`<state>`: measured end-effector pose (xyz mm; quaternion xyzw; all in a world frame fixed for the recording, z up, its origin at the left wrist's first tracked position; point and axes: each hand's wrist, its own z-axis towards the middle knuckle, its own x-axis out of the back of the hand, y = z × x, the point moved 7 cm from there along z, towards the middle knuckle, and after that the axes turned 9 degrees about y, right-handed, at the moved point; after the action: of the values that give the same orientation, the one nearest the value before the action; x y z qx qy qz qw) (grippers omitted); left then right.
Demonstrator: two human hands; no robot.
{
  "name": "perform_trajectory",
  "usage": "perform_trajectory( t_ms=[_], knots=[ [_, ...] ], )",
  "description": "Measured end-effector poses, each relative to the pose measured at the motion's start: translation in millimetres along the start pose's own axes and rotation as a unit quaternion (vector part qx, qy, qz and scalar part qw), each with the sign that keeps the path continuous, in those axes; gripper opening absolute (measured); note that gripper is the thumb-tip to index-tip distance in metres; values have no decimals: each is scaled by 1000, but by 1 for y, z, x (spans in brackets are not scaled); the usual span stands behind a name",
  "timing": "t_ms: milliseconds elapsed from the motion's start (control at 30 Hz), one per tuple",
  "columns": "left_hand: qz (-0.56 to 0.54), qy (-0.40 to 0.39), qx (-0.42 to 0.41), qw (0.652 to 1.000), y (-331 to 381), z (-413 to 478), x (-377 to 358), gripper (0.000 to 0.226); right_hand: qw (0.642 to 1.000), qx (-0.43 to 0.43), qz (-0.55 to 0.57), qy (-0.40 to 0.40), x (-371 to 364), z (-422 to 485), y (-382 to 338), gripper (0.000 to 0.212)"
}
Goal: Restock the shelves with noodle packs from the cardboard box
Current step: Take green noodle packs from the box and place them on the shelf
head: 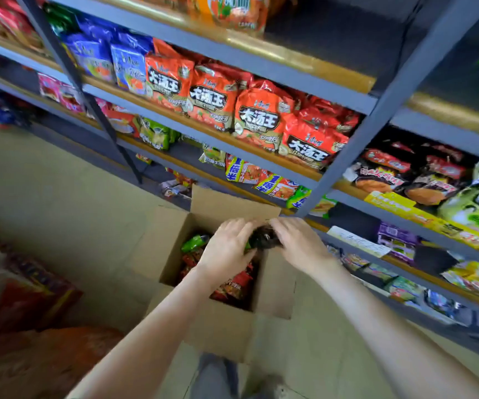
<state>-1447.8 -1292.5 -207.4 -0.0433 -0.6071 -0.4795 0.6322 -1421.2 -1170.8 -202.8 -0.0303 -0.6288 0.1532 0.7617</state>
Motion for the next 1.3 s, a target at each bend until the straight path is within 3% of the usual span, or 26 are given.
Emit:
perform_trajectory(
  t_ms=[167,267,333,467,633,733,900,1000,1133,1200,1300],
  knots=[
    [120,112,-182,969,130,22,33,47,982,-16,-144,119,88,-35,21,59],
    [240,104,-162,951,182,46,34,63,974,-39,-157,159,143,-57,33,52],
    [289,110,-143,940,212,63,39,56,964,-53,-193,173,176,-72,42,52],
    [274,151,-199,929,263,85,51,38,936,-71,-244,245,229,-104,65,62],
    [224,190,-252,922,307,114,66,54,885,-63,-318,334,278,-126,85,59],
    [244,207,-256,912,330,141,76,52,857,-85,-346,373,303,-123,98,59],
    [296,221,-243,897,348,187,98,48,849,-81,-335,400,346,-89,119,57],
    [269,176,-197,926,339,223,99,40,855,-88,-329,392,366,-66,135,54],
    [82,128,-109,982,328,265,103,43,841,-123,-312,423,384,-56,155,57],
    [23,94,-84,992,327,279,98,46,840,-135,-311,424,383,-56,166,64],
    [4,70,-64,995,323,292,92,49,864,-143,-308,372,370,-54,180,88]
  ],
)
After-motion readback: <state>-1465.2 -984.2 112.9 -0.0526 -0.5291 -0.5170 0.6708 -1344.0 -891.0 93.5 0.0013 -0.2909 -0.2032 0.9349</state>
